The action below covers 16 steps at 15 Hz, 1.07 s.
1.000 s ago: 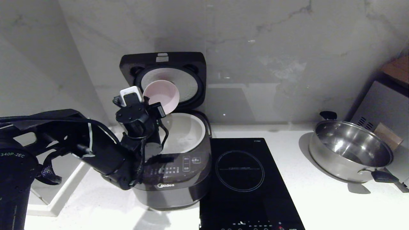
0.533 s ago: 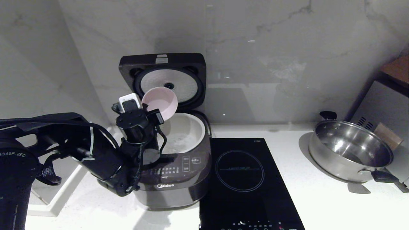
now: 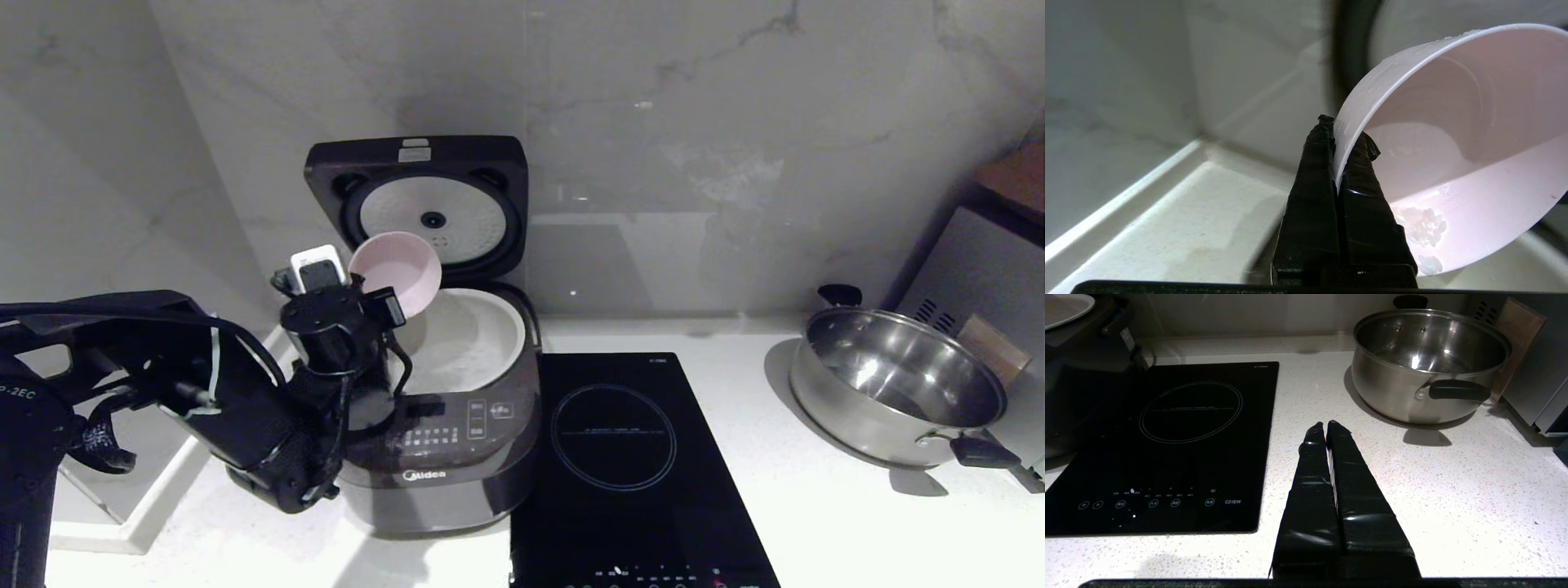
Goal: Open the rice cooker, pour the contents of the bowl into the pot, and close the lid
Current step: Pour the water from the bowl into the rice cooker
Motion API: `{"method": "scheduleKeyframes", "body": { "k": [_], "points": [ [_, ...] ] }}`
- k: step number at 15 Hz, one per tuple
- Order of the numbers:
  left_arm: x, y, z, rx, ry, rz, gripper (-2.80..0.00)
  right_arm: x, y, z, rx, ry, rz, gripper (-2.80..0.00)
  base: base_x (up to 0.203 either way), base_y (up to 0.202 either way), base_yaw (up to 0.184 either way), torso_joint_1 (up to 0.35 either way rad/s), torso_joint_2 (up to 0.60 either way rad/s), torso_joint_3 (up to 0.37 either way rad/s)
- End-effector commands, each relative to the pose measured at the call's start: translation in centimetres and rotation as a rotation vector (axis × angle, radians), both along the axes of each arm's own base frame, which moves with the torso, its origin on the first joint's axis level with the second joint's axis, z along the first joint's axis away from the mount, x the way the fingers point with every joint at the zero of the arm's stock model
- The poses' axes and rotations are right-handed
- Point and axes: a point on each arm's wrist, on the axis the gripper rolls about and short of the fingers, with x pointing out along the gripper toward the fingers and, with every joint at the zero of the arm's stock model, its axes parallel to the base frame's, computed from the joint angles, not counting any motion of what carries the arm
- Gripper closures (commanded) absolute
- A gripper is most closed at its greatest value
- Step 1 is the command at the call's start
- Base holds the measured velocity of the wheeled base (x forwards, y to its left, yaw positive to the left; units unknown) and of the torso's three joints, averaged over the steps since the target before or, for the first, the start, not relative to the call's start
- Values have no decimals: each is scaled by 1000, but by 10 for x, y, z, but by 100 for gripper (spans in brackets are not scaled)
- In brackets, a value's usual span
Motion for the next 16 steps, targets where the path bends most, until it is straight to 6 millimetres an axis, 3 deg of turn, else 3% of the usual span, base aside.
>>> {"method": "scheduleKeyframes", "body": {
  "k": [1, 6, 12, 16],
  "points": [
    [-3, 4, 6, -6, -16, 4, 0, 0, 0, 0, 0, 0, 0, 0, 0, 0, 0, 0, 0, 0],
    [-5, 40, 24, 32, 207, 58, 0, 0, 0, 0, 0, 0, 0, 0, 0, 0, 0, 0, 0, 0],
    [-34, 73, 78, -261, 518, -88, 0, 0, 0, 0, 0, 0, 0, 0, 0, 0, 0, 0, 0, 0],
    [-47, 87, 63, -292, 788, -106, 0, 0, 0, 0, 0, 0, 0, 0, 0, 0, 0, 0, 0, 0]
  ]
}}
